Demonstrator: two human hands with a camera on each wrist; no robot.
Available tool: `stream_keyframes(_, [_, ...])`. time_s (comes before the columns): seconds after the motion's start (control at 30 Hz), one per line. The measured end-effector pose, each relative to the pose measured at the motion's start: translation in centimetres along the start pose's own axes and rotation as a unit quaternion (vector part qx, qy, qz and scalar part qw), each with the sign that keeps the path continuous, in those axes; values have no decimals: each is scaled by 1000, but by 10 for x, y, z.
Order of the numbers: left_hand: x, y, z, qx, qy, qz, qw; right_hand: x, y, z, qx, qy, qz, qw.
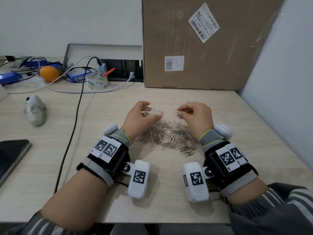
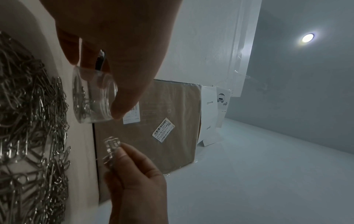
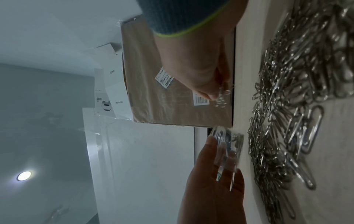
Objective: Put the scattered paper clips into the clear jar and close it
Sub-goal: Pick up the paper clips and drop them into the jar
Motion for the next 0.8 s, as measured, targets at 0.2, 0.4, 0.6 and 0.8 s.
stream_keyframes(0.2, [-9, -5, -21, 24, 74, -17, 997, 0, 8, 13, 140, -76, -5, 987])
stream_keyframes(0.4, [-16, -12, -34, 47, 119, -45, 991, -5, 26, -8, 170, 5, 31, 985])
stream_keyframes(0.6, [-17, -14, -30, 39, 103, -49, 993, -7, 31, -5, 129, 12, 53, 990])
stream_keyframes(0.8, [-10, -10, -15, 21, 42, -38, 998, -4, -4, 11, -25, 1, -48, 999])
Point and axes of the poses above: each hand's wrist, its own x-axis towards the middle knuckle, its own z-axis out of the back of the hand, y = z × x, the point moved 9 cm from there along x, towards the middle knuckle, and after that the axes turned 9 degrees about z, right-handed, at the moved point
